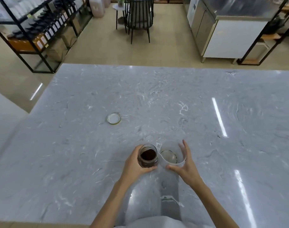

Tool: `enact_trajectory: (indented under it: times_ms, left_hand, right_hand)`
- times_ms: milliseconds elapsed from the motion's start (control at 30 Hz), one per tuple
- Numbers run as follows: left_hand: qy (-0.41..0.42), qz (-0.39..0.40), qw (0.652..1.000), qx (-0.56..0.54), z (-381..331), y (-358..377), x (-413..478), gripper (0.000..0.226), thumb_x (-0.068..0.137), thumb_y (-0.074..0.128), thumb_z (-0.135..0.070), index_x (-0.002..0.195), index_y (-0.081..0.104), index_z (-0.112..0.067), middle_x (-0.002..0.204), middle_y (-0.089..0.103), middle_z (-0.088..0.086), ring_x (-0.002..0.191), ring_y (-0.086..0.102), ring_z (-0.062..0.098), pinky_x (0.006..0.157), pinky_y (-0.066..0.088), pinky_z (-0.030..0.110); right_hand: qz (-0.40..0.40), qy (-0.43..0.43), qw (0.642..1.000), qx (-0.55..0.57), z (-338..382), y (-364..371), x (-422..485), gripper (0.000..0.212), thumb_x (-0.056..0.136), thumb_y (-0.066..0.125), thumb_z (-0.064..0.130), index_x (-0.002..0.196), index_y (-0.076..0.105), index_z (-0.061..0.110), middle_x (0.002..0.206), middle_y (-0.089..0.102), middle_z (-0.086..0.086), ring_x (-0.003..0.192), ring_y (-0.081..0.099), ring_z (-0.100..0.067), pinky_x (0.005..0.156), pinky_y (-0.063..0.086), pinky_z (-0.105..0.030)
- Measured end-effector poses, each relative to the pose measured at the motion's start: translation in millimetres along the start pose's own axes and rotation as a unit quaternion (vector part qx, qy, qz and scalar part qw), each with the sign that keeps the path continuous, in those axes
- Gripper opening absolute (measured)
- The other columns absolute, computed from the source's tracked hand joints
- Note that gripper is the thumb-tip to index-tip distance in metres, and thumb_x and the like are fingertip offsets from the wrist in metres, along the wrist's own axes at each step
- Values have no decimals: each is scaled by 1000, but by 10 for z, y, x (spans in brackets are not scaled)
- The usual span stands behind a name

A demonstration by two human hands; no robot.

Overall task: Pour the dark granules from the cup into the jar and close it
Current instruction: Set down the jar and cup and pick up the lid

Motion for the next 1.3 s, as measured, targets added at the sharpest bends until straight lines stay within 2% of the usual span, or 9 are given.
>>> enact_trajectory:
  times_ms: [200, 433, 567, 633, 800, 900, 1000, 1100, 1300]
  left_hand:
    - [12, 40, 992, 117, -50, -43, -35, 87, 57, 81, -78, 131, 43, -50, 118, 61, -35, 112, 61, -2, 87, 46, 16]
    - [14, 57, 987, 150, -162, -132, -18, 102, 66, 69, -82, 151, 39, -36, 138, 62, -20, 125, 58, 6, 92, 39, 16]
    - [-6, 57, 991, 124, -232, -178, -11, 105, 62, 62, -93, 148, 37, -39, 150, 44, -27, 129, 44, -7, 98, 32, 16]
    - [-37, 26, 996, 70, -264, -225, 17, 86, 66, 72, -82, 134, 47, -36, 145, 49, -26, 124, 47, -5, 98, 36, 21]
    - [-67, -18, 997, -24, -411, -339, 144, 39, 75, 90, -2, 80, 57, -23, 116, 53, -4, 117, 55, 1, 101, 39, 24]
    - [-94, -21, 995, -37, -411, -382, 139, 39, 72, 90, 4, 63, 60, -20, 112, 55, -9, 102, 54, -25, 92, 35, 11]
    - [-94, -31, 995, -24, -447, -405, 126, 39, 72, 89, 6, 58, 64, -21, 112, 58, -6, 105, 58, -10, 94, 36, 17]
    - [-82, -23, 996, 5, -514, -384, 165, 17, 76, 88, 2, 70, 79, -12, 123, 60, -2, 121, 58, 15, 99, 38, 22]
    - [-42, 82, 993, 68, -600, -242, 142, 24, 99, 68, -28, 117, 79, -16, 159, 41, -4, 149, 28, 16, 109, 31, 13]
  right_hand:
    - [-13, 2, 1000, 5, 56, 19, -52, 136, 58, 91, 38, 154, -5, 45, 160, 27, 10, 146, 27, -5, 120, 27, -33]
    - [-16, -2, 1000, -2, 54, 24, -55, 130, 65, 91, 22, 156, 0, 37, 159, 31, 4, 145, 31, -10, 118, 28, -32]
    - [-8, 6, 1000, 11, 46, 36, -56, 131, 66, 91, 18, 155, -2, 40, 160, 28, 4, 145, 28, -6, 116, 26, -29]
    - [1, 14, 1000, 18, 41, 44, -61, 132, 67, 91, 17, 153, -5, 45, 160, 26, 7, 144, 25, -1, 115, 27, -27]
    - [12, 26, 999, 30, 55, 39, -78, 132, 68, 90, 17, 152, -6, 50, 163, 22, 4, 147, 21, -4, 119, 27, -35]
    - [14, 25, 999, 35, 76, 46, -96, 129, 66, 91, 23, 151, -2, 51, 162, 24, 2, 149, 21, -6, 121, 27, -46]
    - [17, 22, 999, 38, 94, 52, -102, 126, 64, 90, 28, 149, 3, 54, 162, 25, 2, 148, 23, -7, 121, 27, -49]
    - [23, 27, 999, 40, 109, 42, -95, 126, 62, 90, 30, 150, 1, 53, 162, 24, 0, 148, 24, -9, 121, 27, -47]
    - [48, 43, 996, 56, 53, 11, -104, 135, 72, 86, 4, 149, -16, 51, 165, 15, -3, 149, 22, -18, 96, 44, -10]
Point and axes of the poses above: each hand's wrist, its own x-axis towards the middle knuckle, its own y-axis out of the palm, z = x × y, the point moved 7 cm from there along x, towards the middle knuckle
